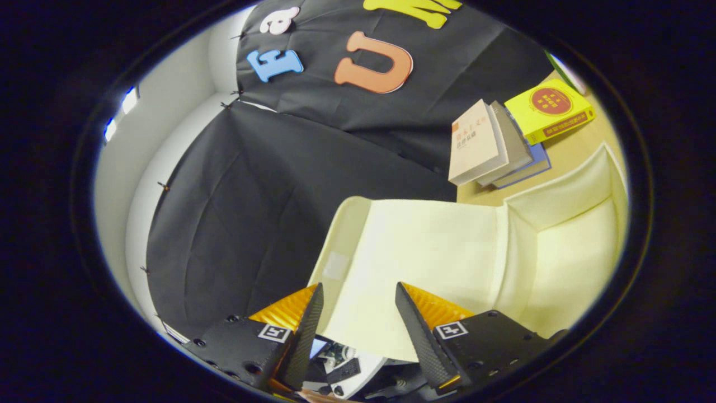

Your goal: Open the storage box then place both shoes into the box .Put the left shoe in first, then the right shoe, with the right side of both shoes facing outward in a uniform manner.

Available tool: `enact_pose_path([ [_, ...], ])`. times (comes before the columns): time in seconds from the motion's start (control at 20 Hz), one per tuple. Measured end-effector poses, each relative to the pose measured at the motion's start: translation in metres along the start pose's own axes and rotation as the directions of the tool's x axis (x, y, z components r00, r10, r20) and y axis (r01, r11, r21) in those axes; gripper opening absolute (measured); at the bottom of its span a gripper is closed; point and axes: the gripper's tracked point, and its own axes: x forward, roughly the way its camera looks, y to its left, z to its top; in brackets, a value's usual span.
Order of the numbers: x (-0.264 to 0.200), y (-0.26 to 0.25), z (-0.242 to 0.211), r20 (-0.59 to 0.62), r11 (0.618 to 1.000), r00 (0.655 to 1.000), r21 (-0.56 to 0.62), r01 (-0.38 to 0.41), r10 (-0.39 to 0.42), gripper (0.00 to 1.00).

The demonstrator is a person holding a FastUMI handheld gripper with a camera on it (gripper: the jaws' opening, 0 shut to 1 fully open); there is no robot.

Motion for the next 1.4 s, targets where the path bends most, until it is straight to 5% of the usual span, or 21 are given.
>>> enact_pose_path([
  [0.35,-0.036,-0.053,0.002,0.025,0.964,0.981,-0.179,0.196,-0.195,0.95],
  [0.9,-0.172,-0.157,0.053,0.207,0.776,0.840,-0.323,0.542,-0.501,0.95],
  [1.05,-0.216,-0.188,0.073,0.281,0.698,0.764,-0.311,0.645,-0.581,0.95],
  [1.2,-0.262,-0.236,0.079,0.296,0.570,0.634,-0.280,0.773,-0.714,0.95],
  [1.4,-0.305,-0.287,0.071,0.243,0.428,0.504,-0.305,0.851,-0.829,0.96],
])
